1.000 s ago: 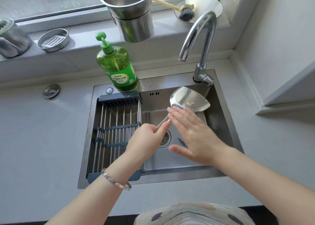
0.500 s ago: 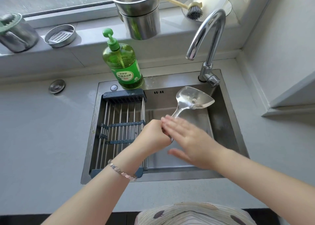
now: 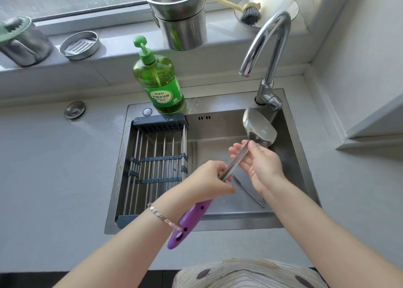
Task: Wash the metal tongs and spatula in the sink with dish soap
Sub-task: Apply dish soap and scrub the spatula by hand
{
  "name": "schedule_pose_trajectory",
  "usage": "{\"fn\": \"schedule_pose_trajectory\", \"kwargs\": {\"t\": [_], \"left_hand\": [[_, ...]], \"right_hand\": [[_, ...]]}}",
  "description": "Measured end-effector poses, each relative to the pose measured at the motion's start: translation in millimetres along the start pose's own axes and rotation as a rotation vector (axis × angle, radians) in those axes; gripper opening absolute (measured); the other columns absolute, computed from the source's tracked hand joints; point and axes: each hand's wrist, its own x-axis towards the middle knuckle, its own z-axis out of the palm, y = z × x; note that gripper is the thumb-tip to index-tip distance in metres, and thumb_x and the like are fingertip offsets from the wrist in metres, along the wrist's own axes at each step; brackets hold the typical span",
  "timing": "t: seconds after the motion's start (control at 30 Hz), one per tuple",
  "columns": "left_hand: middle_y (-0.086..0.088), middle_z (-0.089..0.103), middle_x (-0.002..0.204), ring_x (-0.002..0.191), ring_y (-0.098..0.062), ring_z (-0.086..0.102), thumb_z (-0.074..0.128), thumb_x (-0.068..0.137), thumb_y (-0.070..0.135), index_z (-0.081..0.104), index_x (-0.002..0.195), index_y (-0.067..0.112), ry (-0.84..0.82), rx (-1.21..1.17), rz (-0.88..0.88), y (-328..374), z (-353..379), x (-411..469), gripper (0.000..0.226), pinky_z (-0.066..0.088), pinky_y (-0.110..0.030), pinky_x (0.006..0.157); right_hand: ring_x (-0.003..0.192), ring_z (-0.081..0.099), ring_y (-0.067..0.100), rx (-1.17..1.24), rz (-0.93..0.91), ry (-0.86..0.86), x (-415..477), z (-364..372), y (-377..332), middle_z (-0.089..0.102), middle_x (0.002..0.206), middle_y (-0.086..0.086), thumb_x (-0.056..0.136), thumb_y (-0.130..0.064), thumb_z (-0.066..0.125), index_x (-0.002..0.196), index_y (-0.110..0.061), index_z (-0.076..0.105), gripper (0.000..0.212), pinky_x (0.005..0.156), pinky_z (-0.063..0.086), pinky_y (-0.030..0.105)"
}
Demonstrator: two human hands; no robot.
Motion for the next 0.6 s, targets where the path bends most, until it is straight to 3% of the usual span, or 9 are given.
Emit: {"fn": "schedule_pose_trajectory", "kwargs": {"t": [0.13, 0.3, 0.43, 0.6], "left_hand": [[0.003, 0.055, 0.061, 0.056, -0.018, 0.058, 0.062, 0.079, 0.026, 0.051, 0.073, 0.017, 0.018, 0.074, -0.086, -23, 6, -9, 0.015, 0.052, -0.031, 0.061], [0.003, 0.037, 0.051, 0.048, -0.017, 0.035, 0.057, 0.081, 0.028, 0.035, 0.056, 0.018, 0.231, 0.094, -0.123, -28, 12, -15, 0.035, 0.027, -0.024, 0.048], [0.002, 0.039, 0.051, 0.049, -0.02, 0.036, 0.057, 0.079, 0.025, 0.039, 0.056, 0.017, 0.236, 0.114, -0.14, -29, 12, -13, 0.03, 0.029, -0.025, 0.049], [0.0, 0.036, 0.053, 0.051, -0.021, 0.034, 0.056, 0.077, 0.021, 0.039, 0.06, 0.016, 0.18, 0.057, -0.176, -34, 8, -16, 0.025, 0.029, -0.027, 0.054]], "right_hand": [[0.049, 0.067, 0.011, 0.107, -0.058, 0.148, 11, -4, -17, 0.062, 0.078, 0.011, 0.098, -0.01, 0.043, 0.079, -0.005, 0.052, 0.022, 0.06, 0.057, 0.025], [0.052, 0.066, 0.008, 0.091, -0.073, 0.096, -5, 2, 0, 0.063, 0.073, 0.007, 0.093, 0.006, 0.044, 0.082, -0.008, 0.053, 0.02, 0.058, 0.057, 0.019], [0.064, 0.068, 0.01, -0.097, 0.017, -0.078, -27, 1, 30, 0.067, 0.071, 0.003, 0.088, 0.01, 0.051, 0.086, -0.007, 0.055, 0.018, 0.064, 0.058, 0.02], [0.053, 0.068, 0.01, 0.203, -0.06, 0.031, 5, -8, -10, 0.068, 0.054, 0.001, 0.093, 0.005, 0.046, 0.082, -0.005, 0.054, 0.017, 0.054, 0.056, 0.02]]}}
